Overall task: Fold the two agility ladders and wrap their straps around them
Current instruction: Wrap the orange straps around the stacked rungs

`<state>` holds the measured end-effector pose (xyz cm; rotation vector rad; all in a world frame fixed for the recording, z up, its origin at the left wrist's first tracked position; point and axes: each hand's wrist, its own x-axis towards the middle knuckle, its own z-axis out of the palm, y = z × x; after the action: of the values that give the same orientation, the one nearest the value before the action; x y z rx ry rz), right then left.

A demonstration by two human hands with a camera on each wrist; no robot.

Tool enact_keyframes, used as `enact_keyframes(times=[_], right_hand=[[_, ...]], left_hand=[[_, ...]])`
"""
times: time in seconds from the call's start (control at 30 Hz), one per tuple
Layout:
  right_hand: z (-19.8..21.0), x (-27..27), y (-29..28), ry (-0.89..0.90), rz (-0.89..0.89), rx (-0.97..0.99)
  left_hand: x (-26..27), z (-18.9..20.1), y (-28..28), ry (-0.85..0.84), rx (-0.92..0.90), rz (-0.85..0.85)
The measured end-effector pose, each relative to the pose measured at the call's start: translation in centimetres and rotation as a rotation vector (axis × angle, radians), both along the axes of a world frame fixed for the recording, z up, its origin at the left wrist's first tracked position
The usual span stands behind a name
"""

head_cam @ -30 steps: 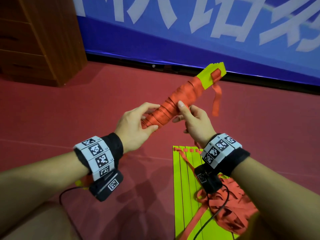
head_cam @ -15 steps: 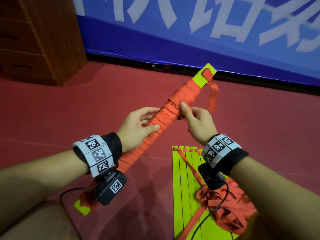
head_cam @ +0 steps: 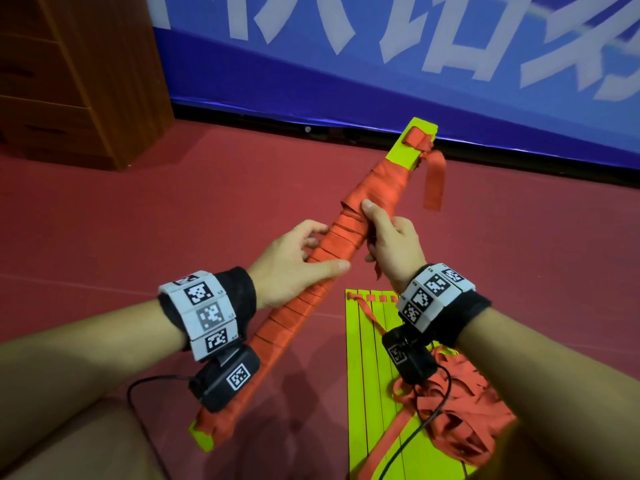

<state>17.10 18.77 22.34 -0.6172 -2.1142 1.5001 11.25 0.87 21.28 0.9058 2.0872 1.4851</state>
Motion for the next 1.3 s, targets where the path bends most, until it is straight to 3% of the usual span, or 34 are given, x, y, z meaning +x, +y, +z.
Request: enact_keyframes(times=[0.1, 0.2, 0.57, 0.83, 1.13, 1.3], right_hand=[[0.0, -0.1, -0.6, -0.006, -0.028, -0.02], [0.1, -0.3, -1.0, -0.008, -0.015, -0.021], [-0.7, 0.0, 1.1, -0.099, 0.214, 0.288], [-0.3, 0.8, 1.3, -0.035, 0.383, 0.326], [-0.4, 1.3, 1.6, -0.01, 0.459, 0.276], [0.1, 1.8, 0.8, -0.147, 0.541, 0.284]], left_hand=[[0.6, -0.1, 0.1, 0.41, -0.213, 0.075], [0.3, -0.2, 0.1, 0.581, -0.214, 0.159], [-0.9, 0.0, -1.2, 0.476, -0.093, 0.227], [-1.8, -0.2, -1.6, 0.435, -0.148, 0.275], [-3.0, -1.0, -2.8, 0.472, -0.102, 0.137], [-4.1, -1.5, -3.7, 0.525, -0.114, 0.069]])
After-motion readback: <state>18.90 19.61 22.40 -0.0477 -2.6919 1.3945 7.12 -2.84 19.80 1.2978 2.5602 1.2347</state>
